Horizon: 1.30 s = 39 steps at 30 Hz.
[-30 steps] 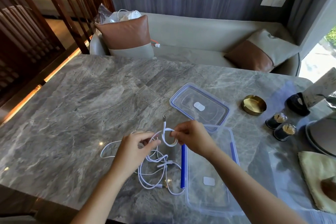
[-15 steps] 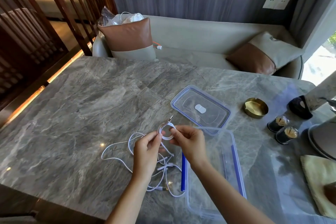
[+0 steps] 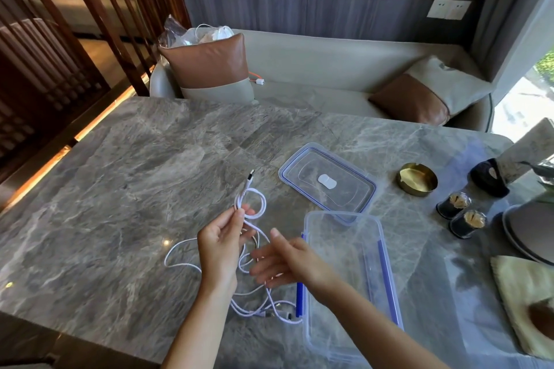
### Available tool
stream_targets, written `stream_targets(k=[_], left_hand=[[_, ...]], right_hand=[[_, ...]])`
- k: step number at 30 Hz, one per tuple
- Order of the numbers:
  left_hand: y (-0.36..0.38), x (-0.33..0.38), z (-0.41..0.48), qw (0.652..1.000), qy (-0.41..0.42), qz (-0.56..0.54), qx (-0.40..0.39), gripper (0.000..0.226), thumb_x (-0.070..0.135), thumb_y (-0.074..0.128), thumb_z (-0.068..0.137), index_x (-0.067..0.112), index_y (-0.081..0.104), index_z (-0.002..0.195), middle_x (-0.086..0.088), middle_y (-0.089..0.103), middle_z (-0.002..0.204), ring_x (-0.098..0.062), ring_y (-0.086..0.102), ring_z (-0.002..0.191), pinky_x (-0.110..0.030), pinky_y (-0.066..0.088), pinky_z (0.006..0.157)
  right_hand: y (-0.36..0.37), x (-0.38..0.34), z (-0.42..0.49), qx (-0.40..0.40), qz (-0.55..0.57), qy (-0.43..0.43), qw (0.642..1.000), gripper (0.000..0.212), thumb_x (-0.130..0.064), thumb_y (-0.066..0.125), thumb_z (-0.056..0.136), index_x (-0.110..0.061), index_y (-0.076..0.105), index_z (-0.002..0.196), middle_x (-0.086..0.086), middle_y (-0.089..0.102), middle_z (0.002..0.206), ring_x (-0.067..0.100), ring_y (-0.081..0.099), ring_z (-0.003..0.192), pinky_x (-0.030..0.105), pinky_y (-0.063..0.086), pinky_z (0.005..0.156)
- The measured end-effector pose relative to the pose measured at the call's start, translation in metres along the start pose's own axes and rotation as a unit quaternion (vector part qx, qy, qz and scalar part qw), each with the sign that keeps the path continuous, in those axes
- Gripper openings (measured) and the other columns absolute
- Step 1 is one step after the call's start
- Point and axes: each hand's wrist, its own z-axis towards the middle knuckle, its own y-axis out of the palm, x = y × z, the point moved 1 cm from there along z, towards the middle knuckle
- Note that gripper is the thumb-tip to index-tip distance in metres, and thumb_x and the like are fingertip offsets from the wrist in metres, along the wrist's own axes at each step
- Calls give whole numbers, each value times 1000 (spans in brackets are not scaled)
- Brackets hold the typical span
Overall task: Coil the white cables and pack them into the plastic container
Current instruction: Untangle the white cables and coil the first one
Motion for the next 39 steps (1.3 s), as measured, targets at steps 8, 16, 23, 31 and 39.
stream_targets(k=[8, 16, 23, 31, 39], left_hand=[[-13, -9, -9, 995, 34, 88, -13, 25, 4, 54, 90, 23, 71, 87, 8, 75, 84, -2, 69, 77, -13, 53, 67], [-28, -6, -6, 974, 70, 208, -63, 39, 9, 57, 89, 42, 72, 76, 13, 75, 75, -3, 67, 68, -22, 57, 67], [-34, 8, -3, 937, 81, 306, -151, 44, 6, 59, 88, 46, 71, 74, 16, 74, 73, -1, 70, 66, -21, 57, 67], [-47, 25, 1, 853, 33, 427, -299, 26, 25, 54, 90, 11, 64, 71, 2, 54, 63, -5, 47, 63, -38, 49, 67], [-36, 45, 11, 852, 53, 393, -343, 56, -7, 50, 88, 40, 52, 119, 15, 52, 130, 0, 46, 124, -23, 34, 107]], right_hand=[[25, 6, 10, 150, 408, -24, 900, 20, -20, 59, 91, -6, 64, 105, 10, 74, 97, 18, 72, 90, 25, 58, 73], [23, 0, 12, 177, 211, -126, 953, 15, -9, 55, 92, -13, 69, 96, -4, 62, 72, 3, 51, 52, 13, 44, 50], [5, -3, 10, 144, -66, -225, 961, 21, -11, 60, 89, 0, 62, 71, -5, 59, 63, 12, 47, 61, 28, 39, 57], [-9, -11, 10, 8, -86, -138, 987, 12, -3, 61, 87, 8, 67, 86, 7, 61, 62, 6, 59, 54, 18, 54, 57], [-14, -24, -5, -95, -129, -100, 982, 24, -4, 58, 90, 20, 59, 96, 2, 56, 55, 1, 55, 48, 13, 52, 53]])
